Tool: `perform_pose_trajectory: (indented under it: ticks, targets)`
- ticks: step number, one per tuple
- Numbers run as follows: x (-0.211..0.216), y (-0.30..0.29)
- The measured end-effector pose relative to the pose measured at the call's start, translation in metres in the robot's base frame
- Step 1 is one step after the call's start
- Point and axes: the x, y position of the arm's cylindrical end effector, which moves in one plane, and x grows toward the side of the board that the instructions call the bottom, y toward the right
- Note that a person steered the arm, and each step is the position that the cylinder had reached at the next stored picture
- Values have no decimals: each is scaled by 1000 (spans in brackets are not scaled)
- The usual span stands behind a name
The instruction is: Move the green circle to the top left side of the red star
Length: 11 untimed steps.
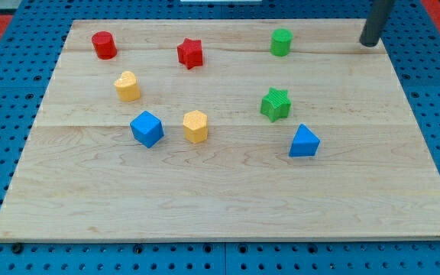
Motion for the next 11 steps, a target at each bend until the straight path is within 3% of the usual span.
perform_pose_trajectory:
  ticks: [1,2,3,4,6,9,11]
  targets:
    - [7,-42]
    - [5,-133]
    - [-12,-186]
    - [-35,-154]
    - [-35,-285]
    - [-35,-307]
    - [-37,-272]
